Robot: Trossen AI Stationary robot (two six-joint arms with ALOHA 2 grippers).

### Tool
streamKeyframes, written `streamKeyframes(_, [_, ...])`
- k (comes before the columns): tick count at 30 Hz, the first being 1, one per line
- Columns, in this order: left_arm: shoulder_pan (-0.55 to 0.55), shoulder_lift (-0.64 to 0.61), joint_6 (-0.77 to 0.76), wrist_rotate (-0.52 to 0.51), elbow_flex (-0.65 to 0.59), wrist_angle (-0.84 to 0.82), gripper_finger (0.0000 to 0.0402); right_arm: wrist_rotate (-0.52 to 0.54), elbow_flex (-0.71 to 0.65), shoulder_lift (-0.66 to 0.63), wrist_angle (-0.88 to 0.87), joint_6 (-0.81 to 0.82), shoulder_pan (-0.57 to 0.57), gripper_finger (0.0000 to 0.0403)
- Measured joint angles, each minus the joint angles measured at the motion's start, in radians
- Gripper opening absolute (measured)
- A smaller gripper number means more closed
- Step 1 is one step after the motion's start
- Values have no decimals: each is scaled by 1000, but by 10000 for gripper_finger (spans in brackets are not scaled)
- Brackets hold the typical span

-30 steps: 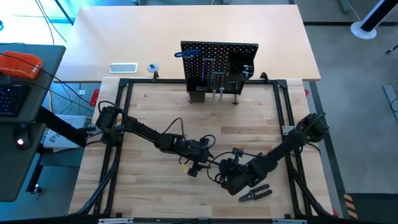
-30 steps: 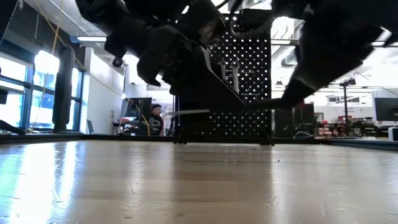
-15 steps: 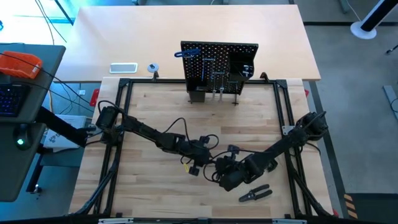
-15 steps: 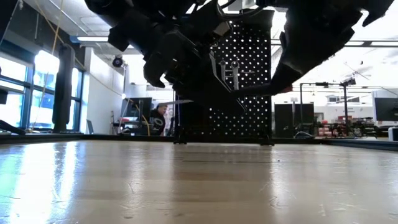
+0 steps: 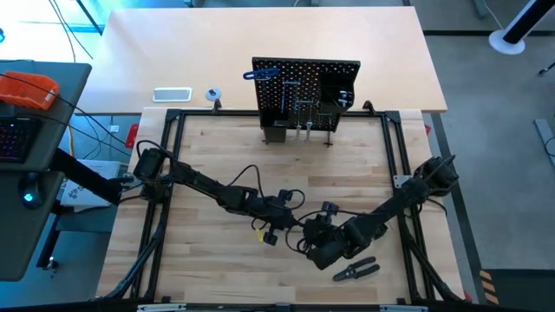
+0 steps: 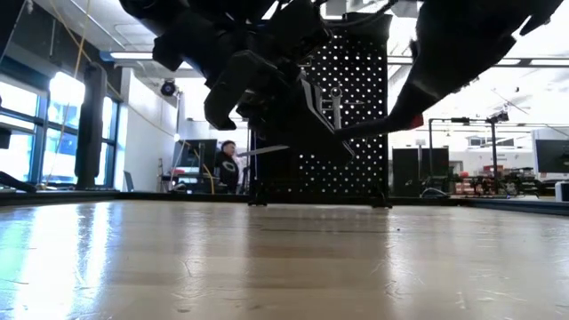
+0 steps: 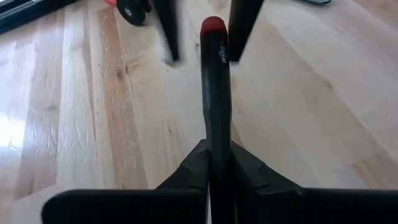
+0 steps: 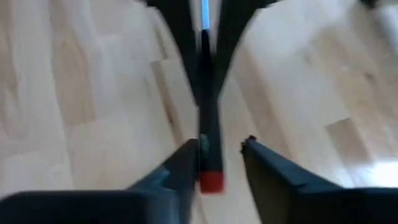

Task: Hang tools onto peg board
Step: Put the bradawl on the pegboard

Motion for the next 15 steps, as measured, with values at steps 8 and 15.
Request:
streamKeyframes(8, [9,-4,0,-24,0,18,17,209,0,-125,-148,173,102,211])
streamKeyframes(15, [12,-79,12,-27,-5,124,17,450,0,-229,-263,346,231,206])
